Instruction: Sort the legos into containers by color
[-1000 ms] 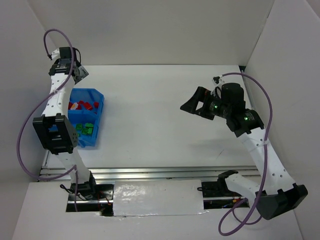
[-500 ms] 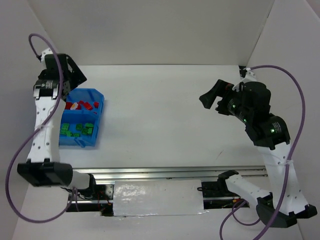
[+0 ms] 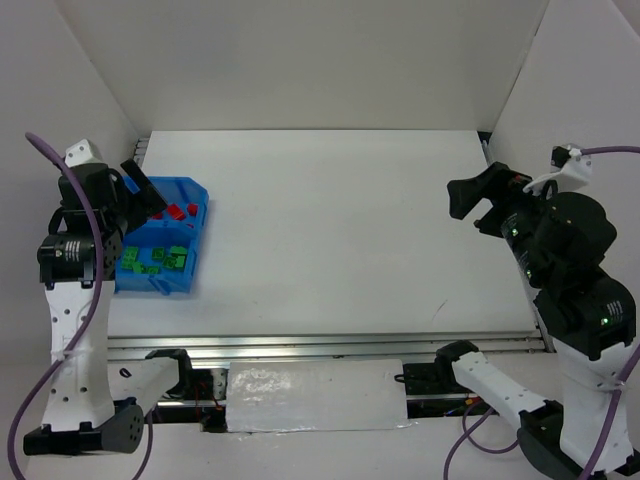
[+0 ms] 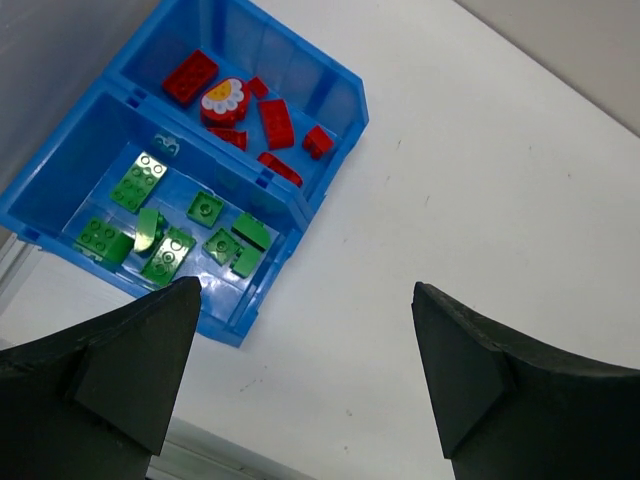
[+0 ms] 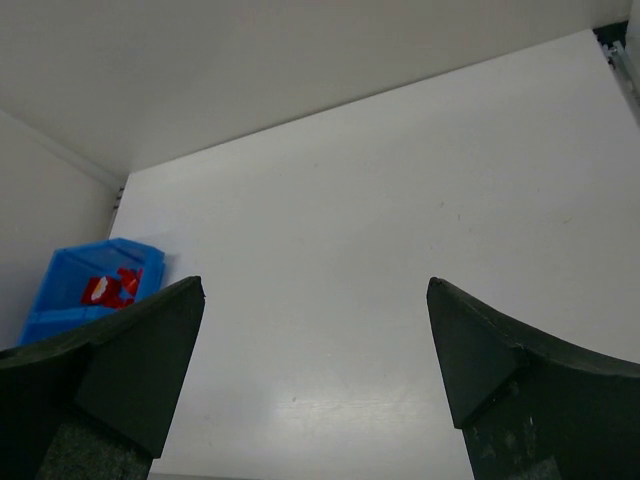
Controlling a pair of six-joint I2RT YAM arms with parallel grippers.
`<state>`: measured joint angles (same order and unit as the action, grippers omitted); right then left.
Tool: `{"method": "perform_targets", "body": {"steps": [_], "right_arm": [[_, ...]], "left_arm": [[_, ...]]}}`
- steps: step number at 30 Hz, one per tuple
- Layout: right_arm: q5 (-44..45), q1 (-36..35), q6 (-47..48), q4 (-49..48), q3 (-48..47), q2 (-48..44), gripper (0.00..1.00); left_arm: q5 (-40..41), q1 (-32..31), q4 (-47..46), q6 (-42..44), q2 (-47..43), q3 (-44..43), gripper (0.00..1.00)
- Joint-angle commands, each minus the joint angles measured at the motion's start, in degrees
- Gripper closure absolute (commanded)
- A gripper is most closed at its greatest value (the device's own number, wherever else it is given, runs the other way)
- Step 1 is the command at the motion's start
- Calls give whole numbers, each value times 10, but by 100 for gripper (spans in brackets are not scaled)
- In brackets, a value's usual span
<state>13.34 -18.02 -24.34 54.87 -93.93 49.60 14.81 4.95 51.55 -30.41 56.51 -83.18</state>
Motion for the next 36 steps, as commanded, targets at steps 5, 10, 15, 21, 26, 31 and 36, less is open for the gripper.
{"method": "perform_targets", "body": {"steps": [5, 10, 15, 21, 26, 31, 36], "right_arm": [[58, -10, 16, 1, -33, 6, 0], [64, -10, 12, -4, -33, -6, 0], [55, -11, 9, -11, -6, -19, 0], [33, -11, 10, -29, -8, -39, 0], [33, -11, 17, -29, 0, -67, 0], [21, -11, 14, -35, 11, -93, 0], [31, -12, 17, -35, 34, -130, 0]], "left_arm": [[68, -37, 47, -9, -12, -62, 1], [198, -72, 87, -7, -30, -76, 1], [211, -105, 83, 15, -61, -95, 1], [196, -115, 87, 4, -88, -91, 1], [176, -123, 90, 7, -98, -118, 0], [128, -129, 80, -12, -133, -117, 1], [102, -130, 69, -29, -197, -59, 1]]}}
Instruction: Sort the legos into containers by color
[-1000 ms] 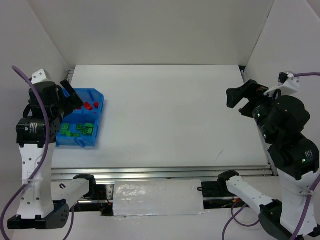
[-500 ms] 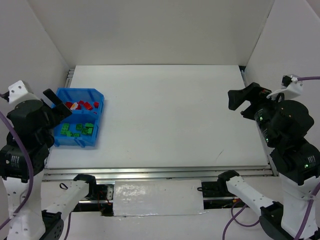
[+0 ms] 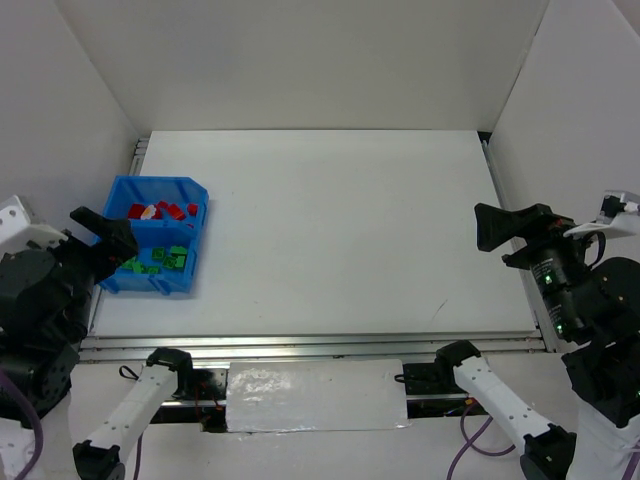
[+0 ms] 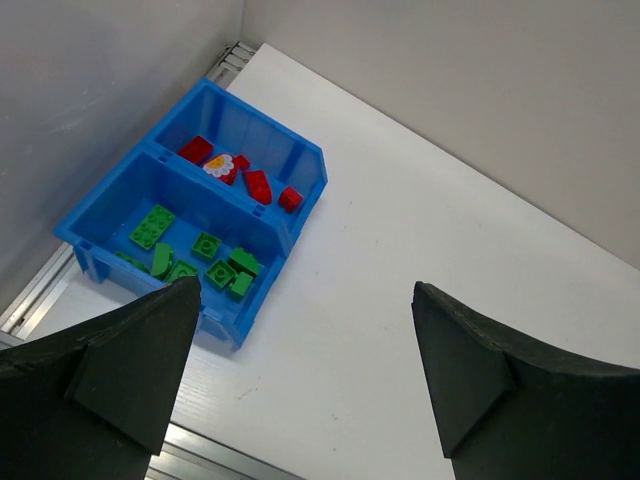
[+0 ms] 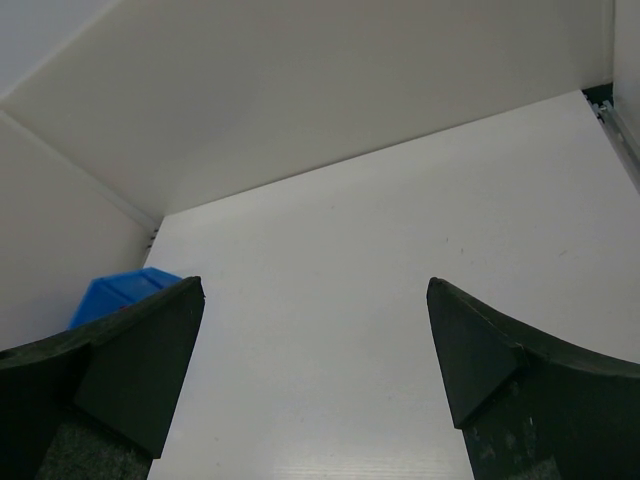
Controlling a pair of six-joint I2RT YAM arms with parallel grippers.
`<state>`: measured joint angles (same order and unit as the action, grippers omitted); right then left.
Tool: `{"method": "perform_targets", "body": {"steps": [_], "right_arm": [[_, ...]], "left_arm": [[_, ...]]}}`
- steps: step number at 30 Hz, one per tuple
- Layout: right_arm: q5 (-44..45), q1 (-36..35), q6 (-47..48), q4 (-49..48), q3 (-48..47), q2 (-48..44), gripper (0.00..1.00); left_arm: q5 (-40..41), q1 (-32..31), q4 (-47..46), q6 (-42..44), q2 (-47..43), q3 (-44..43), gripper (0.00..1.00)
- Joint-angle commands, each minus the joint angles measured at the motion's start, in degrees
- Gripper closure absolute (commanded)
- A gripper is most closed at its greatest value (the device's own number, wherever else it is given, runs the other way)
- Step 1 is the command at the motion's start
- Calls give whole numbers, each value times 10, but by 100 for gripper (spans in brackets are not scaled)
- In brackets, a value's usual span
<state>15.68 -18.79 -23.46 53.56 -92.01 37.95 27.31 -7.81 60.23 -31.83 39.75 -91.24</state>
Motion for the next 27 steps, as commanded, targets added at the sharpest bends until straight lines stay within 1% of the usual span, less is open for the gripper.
{"method": "perform_targets", "body": {"steps": [1, 4, 8, 20, 27], "right_arm": [[11, -5, 10, -24, 21, -19, 0], [21, -3, 14, -23, 38, -36, 0], [24, -4, 21, -20, 46, -39, 0], [40, -5, 28, -30, 72, -44, 0], [36, -5, 27, -39, 75, -32, 0]], "left_arm": [[-17, -3, -19, -15, -36, 35, 0], [2, -3, -26, -9, -56, 40, 1], [5, -3, -49, 2, -66, 40, 0], [7, -3, -72, -2, -32, 63, 1], [20, -3, -110, 1, -36, 95, 0]]}}
